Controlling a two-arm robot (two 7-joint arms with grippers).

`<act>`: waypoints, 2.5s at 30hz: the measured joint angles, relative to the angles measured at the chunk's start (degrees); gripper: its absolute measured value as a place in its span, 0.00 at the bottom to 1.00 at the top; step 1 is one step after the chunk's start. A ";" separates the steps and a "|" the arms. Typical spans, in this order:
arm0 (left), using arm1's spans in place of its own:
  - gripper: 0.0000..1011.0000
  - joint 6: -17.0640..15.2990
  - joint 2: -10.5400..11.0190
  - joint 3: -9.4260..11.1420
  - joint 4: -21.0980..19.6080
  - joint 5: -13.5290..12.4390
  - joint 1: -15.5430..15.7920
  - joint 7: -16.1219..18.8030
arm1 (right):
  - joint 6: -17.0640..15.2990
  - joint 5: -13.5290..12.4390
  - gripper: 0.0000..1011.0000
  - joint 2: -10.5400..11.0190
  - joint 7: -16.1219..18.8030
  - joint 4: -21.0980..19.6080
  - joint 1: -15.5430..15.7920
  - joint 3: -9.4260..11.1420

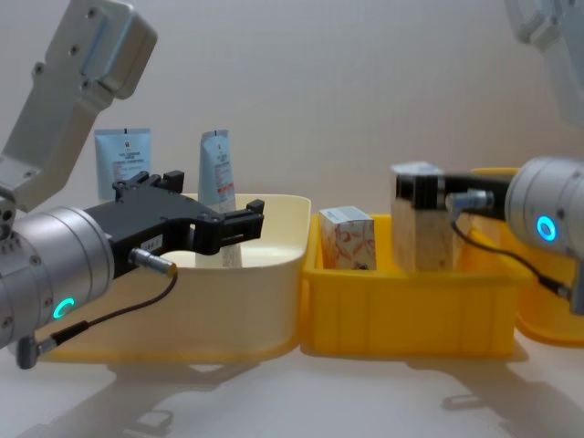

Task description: Bimanual collaborative sorting of washing and personal care products

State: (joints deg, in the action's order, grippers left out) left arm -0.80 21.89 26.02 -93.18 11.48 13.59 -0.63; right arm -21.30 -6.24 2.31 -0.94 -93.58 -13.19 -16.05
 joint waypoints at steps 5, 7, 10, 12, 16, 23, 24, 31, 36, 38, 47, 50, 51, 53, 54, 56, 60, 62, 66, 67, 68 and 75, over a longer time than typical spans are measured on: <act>0.99 0.00 0.00 0.00 0.00 0.00 0.00 0.00 | 2.51 -0.35 0.46 0.94 2.08 -1.82 0.07 0.14; 0.99 0.00 0.00 0.00 0.00 0.00 0.00 0.00 | 3.19 -0.45 0.46 1.18 2.58 -2.30 0.07 0.26; 0.99 0.00 0.00 0.00 0.00 0.00 0.00 0.00 | 4.61 -0.60 0.46 1.74 3.65 -3.43 0.06 0.64; 0.99 0.00 0.00 0.00 0.00 0.01 0.00 0.00 | 5.68 -0.75 0.46 2.16 4.33 -4.35 -0.02 1.09; 0.99 0.00 0.00 0.00 0.00 0.00 0.00 0.00 | 7.12 -0.91 0.46 2.90 5.10 -5.82 -0.23 2.13; 0.99 0.00 0.00 0.00 0.00 0.00 0.00 0.00 | 9.74 -0.94 0.46 4.33 5.58 -8.57 -0.68 5.24; 0.99 0.00 0.00 0.00 0.00 0.00 0.00 0.00 | 10.01 -0.93 0.46 4.46 5.58 -8.80 -0.72 5.58; 0.99 0.00 0.00 0.00 0.00 0.00 0.00 0.00 | 11.41 -0.51 0.46 5.68 5.01 -10.39 -0.90 9.04; 0.99 0.00 0.00 0.00 0.00 0.00 0.00 0.00 | 12.05 -0.14 0.46 6.50 4.28 -10.84 -0.92 11.78; 0.99 0.00 0.00 0.00 0.00 0.00 0.00 0.00 | 12.19 -0.01 0.46 6.90 3.91 -10.81 -0.92 13.09; 0.99 0.00 0.00 0.00 0.00 0.00 0.00 0.00 | 10.70 0.21 0.46 8.27 3.22 -9.14 -0.93 17.22; 0.99 0.00 0.00 0.00 0.00 0.00 0.00 0.00 | 9.52 0.21 0.46 8.58 3.24 -8.41 -1.14 17.87; 0.99 0.00 0.00 0.00 0.00 0.01 0.00 0.00 | 9.06 0.20 0.46 8.63 3.30 -8.13 -1.20 18.01; 0.99 0.00 0.00 0.00 0.00 0.00 0.00 0.00 | 8.02 0.14 0.46 8.80 3.61 -7.45 -1.50 18.22; 0.99 0.00 0.00 0.00 0.00 0.00 0.00 0.00 | 7.54 0.11 0.46 8.84 3.83 -7.23 -1.61 18.24; 0.99 0.00 0.00 0.00 0.00 0.00 0.00 0.00 | 6.52 -0.03 0.46 8.94 4.31 -6.59 -1.96 18.22; 0.99 0.00 0.00 0.00 0.00 0.00 0.00 0.00 | 4.29 -0.38 0.46 8.98 5.57 -5.26 -2.76 17.78; 0.99 0.00 0.00 0.00 0.00 0.00 0.00 0.00 | 3.57 -0.52 0.46 8.97 6.09 -4.65 -3.23 17.41; 0.99 0.00 0.00 0.00 0.00 0.00 0.00 0.00 | 1.06 -1.01 0.46 8.84 7.84 -2.69 -4.69 16.01; 0.99 0.00 0.00 0.00 0.00 0.00 0.00 0.00 | 0.72 -1.07 0.46 8.79 8.08 -2.39 -4.94 15.79; 0.99 0.00 0.00 0.00 0.00 0.00 0.00 0.00 | 0.41 -1.15 0.47 8.73 8.32 -2.05 -5.28 15.57; 0.99 0.00 0.00 0.00 0.00 0.00 0.00 0.00 | -1.86 -1.67 0.69 8.37 9.94 0.53 -7.03 13.77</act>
State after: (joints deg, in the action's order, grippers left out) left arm -0.79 21.90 26.02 -93.18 11.48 13.59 -0.63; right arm -23.16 -7.91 10.67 9.01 -93.06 -20.23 -2.27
